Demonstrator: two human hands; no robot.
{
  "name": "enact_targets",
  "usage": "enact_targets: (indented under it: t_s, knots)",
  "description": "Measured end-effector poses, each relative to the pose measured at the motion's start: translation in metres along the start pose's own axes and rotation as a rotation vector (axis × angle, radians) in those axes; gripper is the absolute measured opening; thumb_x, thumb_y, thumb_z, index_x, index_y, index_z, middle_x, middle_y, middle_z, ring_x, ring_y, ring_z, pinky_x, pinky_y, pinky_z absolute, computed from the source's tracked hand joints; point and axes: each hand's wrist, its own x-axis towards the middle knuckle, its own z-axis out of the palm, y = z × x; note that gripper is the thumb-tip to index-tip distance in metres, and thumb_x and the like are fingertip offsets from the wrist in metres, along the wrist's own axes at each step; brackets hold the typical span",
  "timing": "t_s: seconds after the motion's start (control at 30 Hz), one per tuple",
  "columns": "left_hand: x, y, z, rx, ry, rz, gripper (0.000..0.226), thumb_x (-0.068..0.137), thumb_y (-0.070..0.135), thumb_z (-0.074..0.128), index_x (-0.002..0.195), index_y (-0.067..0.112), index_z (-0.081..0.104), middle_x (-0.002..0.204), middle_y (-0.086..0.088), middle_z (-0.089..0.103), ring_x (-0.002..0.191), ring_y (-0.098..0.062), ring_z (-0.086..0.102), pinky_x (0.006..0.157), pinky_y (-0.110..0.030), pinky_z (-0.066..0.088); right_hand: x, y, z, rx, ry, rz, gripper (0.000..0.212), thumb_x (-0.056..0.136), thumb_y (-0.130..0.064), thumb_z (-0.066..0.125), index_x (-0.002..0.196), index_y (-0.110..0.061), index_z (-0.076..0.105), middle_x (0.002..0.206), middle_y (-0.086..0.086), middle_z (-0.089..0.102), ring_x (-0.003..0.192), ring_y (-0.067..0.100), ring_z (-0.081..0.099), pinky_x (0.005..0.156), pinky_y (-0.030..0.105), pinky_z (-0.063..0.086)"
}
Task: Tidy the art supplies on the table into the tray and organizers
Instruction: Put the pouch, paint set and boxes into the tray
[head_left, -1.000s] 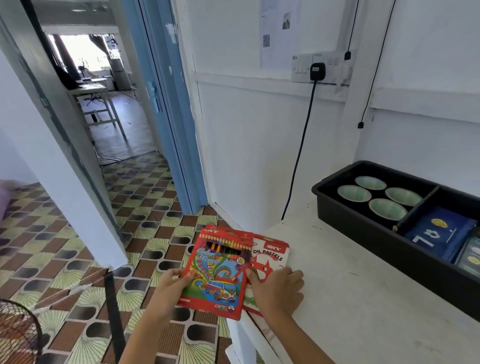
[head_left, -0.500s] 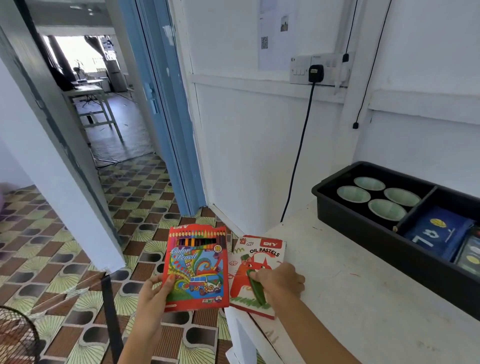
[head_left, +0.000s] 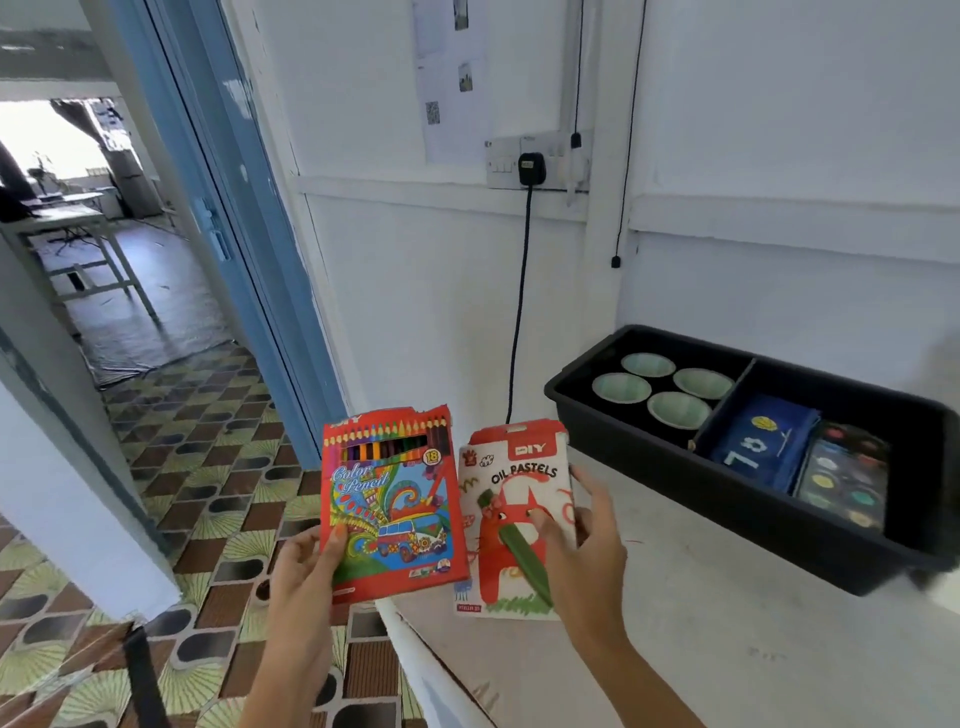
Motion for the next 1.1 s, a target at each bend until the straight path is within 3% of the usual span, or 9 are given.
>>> enact_targets:
  t_s: [0.07,0.2,0.43,0.67,0.83,1.1]
  knots:
    - [-0.001,0.003,0.028,-0.008,-0.068,0.001,0.004,0.092,0.016,0.056,0.093,0.015,0.052,0.092,-0.009,0.067,0.077,-0.021,0.065,0.059,-0.031,0.057,0.005,-0.014,-0.028,0.039,0.053,-0.049,0.044,0.087,-0.018,0.065,0.120,-0.040,0.045,0.100,-0.013,0.066,0.082,0.008,0.070,0.059,0.026,0.058]
    - [-0.007,0.006,0.097,-0.013,-0.238,-0.001,0.013,0.091,0.018,0.057,0.101,0.014,0.050,0.103,-0.015,0.066,0.089,-0.029,0.064,0.081,-0.045,0.052,0.016,-0.039,-0.089,0.085,0.209,-0.074,0.046,0.086,-0.015,0.066,0.121,-0.039,0.048,0.100,-0.006,0.067,0.083,0.010,0.070,0.059,0.028,0.059]
    - [-0.036,-0.007,0.230,0.059,-0.429,-0.004,0.020,0.094,0.019,0.055,0.108,0.011,0.044,0.090,-0.003,0.064,0.074,-0.013,0.063,0.047,-0.018,0.051,0.023,-0.069,-0.191,0.091,0.511,-0.104,0.054,0.085,-0.006,0.067,0.130,-0.031,0.050,0.098,-0.005,0.068,0.082,0.010,0.068,0.056,0.027,0.057]
    - [-0.052,-0.029,0.310,0.166,-0.536,-0.047,0.022,0.096,0.019,0.052,0.111,0.009,0.039,0.088,0.000,0.059,0.073,-0.009,0.061,0.051,-0.020,0.048,0.012,-0.081,-0.252,-0.007,0.734,-0.099,0.054,0.086,-0.009,0.065,0.134,-0.028,0.049,0.105,0.000,0.066,0.082,0.021,0.068,0.064,0.038,0.057]
    - [-0.056,-0.048,0.353,0.301,-0.607,-0.028,0.018,0.096,0.019,0.053,0.104,0.013,0.038,0.096,-0.006,0.059,0.078,-0.013,0.063,0.055,-0.023,0.047,0.008,-0.087,-0.278,-0.009,0.787,-0.090,0.055,0.086,-0.011,0.066,0.135,-0.027,0.048,0.099,0.003,0.066,0.069,0.014,0.065,0.052,0.028,0.049]
    - [-0.046,-0.068,0.417,0.485,-0.736,-0.041,0.012,0.097,0.015,0.050,0.101,0.010,0.039,0.104,-0.014,0.059,0.091,-0.024,0.063,0.067,-0.036,0.055,0.029,-0.078,-0.284,0.036,0.777,-0.018,0.054,0.084,-0.011,0.068,0.132,-0.026,0.050,0.098,0.000,0.067,0.080,0.020,0.067,0.066,0.039,0.057]
